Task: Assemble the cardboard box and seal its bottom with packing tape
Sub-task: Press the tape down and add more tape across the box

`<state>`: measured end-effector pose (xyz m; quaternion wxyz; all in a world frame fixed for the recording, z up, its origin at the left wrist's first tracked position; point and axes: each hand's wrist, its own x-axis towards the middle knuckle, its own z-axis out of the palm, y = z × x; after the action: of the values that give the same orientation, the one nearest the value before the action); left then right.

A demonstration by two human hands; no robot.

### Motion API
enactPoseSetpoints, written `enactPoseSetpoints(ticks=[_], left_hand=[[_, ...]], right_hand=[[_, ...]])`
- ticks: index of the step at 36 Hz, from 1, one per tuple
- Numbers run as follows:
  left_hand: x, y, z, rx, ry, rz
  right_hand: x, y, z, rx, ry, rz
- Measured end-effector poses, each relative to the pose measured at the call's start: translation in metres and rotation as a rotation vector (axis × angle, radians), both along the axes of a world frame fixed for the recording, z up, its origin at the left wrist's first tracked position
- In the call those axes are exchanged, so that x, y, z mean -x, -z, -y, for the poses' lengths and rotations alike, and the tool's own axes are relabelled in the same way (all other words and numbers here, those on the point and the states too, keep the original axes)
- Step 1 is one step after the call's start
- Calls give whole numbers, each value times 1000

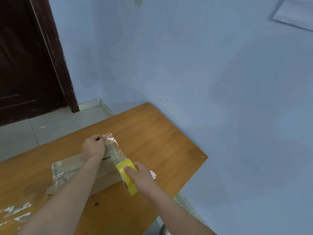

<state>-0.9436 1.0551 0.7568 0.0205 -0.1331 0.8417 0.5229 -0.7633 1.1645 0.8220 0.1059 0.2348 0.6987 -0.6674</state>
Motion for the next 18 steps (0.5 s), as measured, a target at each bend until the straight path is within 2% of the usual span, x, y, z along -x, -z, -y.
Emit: enactPoseSetpoints(ticks=[13, 18], left_hand=[[-3, -2, -4, 14, -65, -7], [-3, -1, -4, 42, -51, -14]], right_hand=[[6, 0, 12, -16, 97, -17], [3, 1, 13, -35, 64, -13]])
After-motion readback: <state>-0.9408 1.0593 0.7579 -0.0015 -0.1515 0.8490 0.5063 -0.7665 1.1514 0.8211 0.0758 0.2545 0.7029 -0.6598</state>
